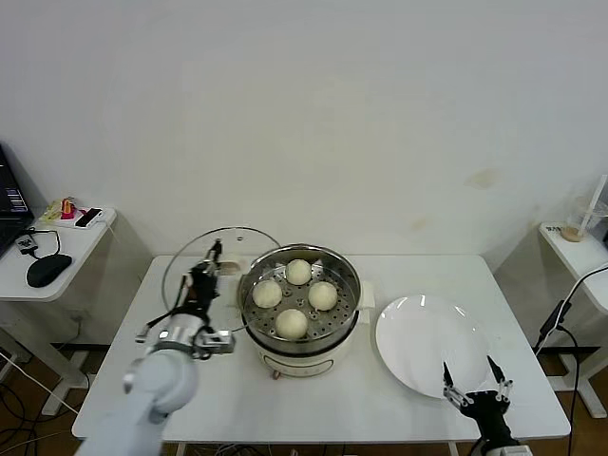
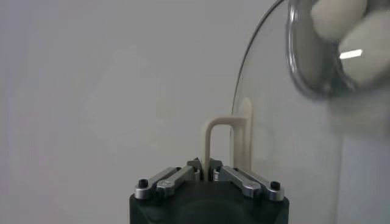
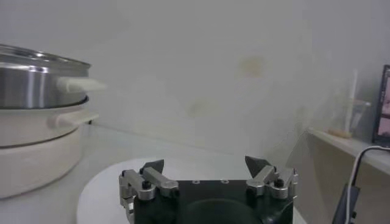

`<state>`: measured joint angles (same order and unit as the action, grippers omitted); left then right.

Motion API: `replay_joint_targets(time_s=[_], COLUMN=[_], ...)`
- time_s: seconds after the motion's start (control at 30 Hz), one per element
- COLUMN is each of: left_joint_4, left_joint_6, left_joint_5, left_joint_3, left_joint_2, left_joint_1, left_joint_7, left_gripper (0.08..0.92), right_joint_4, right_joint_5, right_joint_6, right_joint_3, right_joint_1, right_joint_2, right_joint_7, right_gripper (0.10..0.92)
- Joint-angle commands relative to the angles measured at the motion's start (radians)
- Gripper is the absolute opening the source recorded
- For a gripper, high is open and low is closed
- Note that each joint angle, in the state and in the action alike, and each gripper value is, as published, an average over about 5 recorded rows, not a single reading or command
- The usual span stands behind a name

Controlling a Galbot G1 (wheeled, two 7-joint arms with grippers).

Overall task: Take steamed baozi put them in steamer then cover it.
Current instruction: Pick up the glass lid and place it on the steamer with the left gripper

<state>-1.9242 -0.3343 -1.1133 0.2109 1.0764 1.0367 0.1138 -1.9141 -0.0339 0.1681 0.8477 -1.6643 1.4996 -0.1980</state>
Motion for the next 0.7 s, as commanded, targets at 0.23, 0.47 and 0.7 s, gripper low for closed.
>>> replay_joint_targets(time_s=[0.23, 0.47, 0.7], left_joint_4=[0.109, 0.139, 0.156], left_joint_6=[-0.133, -0.179, -0.181], left_joint_5=[-0.303, -0.292, -0.305], left_joint_3=[-0.217, -0.222, -0.221], left_joint_2=[0.342, 0.356, 0.366], left_joint_1=[-0.170, -0.166, -0.154], left_joint_7=[0.181, 0.228, 0.237], left_gripper=[0.141, 0.141, 0.141], right_joint_4=[0.015, 0.018, 0.032], right_joint_5=[-0.151, -0.174, -0.184], right_joint_6=[-0.006, -0.008, -0.005], right_joint_3=[-0.029, -0.038, -0.047], right_joint_1=[0.006, 0.005, 0.008], right_joint_2=[0.007, 0.014, 0.016], right_joint_7=[0.030, 0.032, 0.034], right_gripper=[0.823, 0.823, 0.823])
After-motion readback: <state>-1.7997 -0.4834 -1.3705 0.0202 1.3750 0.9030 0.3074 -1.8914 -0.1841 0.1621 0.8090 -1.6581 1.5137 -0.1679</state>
